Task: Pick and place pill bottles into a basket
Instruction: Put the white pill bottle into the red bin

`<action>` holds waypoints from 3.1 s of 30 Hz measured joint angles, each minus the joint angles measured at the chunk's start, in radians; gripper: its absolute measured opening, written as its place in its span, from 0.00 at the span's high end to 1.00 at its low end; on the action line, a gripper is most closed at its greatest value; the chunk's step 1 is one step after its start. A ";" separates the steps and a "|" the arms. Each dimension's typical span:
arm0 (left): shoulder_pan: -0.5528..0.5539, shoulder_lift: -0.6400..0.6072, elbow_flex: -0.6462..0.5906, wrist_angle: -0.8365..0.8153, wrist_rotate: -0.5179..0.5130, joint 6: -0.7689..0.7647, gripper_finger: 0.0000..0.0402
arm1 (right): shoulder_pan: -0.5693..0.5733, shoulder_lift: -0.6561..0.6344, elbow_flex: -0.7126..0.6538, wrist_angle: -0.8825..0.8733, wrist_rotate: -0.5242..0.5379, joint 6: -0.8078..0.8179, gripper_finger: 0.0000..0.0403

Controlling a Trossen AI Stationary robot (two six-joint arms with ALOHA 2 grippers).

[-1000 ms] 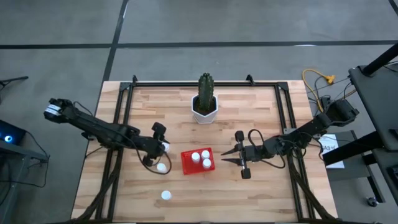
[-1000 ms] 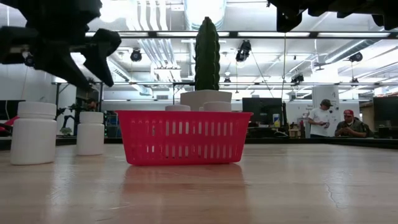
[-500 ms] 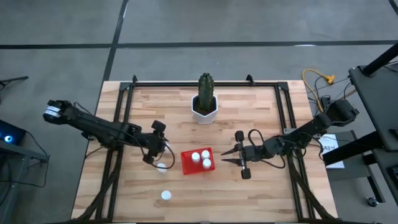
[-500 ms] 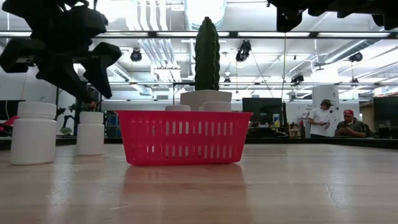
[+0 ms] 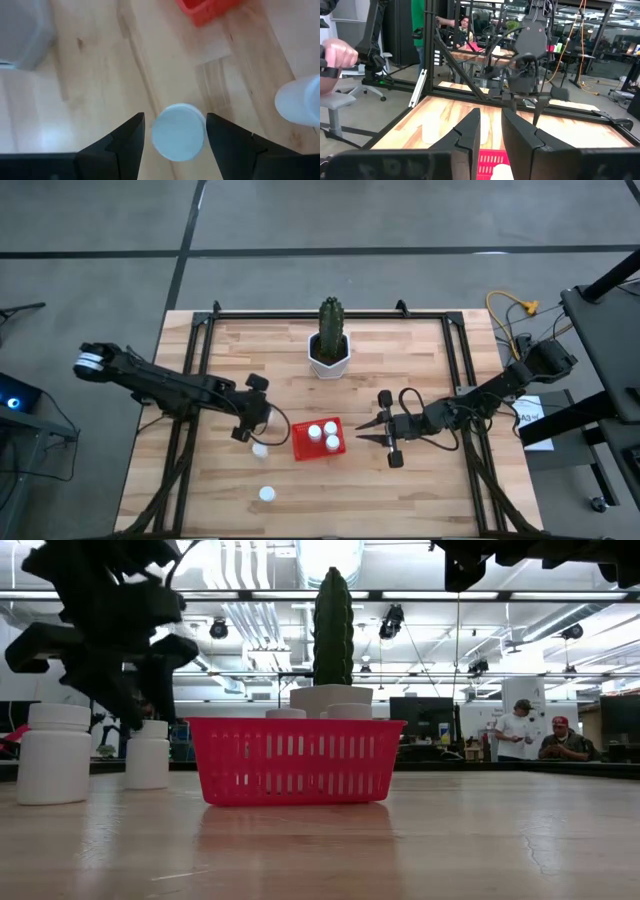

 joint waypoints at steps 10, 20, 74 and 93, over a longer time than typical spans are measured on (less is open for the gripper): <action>0.042 0.082 0.011 0.004 0.031 0.000 0.52 | 0.000 0.000 0.000 -0.001 0.000 -0.021 0.83; 0.044 0.094 0.012 0.000 0.031 0.001 0.52 | -0.007 -0.064 -0.077 0.071 0.040 -0.086 0.97; 0.046 0.096 0.007 0.029 0.031 0.002 0.52 | -0.389 -1.087 -0.473 -0.737 -0.249 0.158 0.98; 0.046 0.094 0.008 0.033 0.032 0.003 0.52 | -0.390 -1.177 -0.471 -0.855 -0.234 0.302 0.98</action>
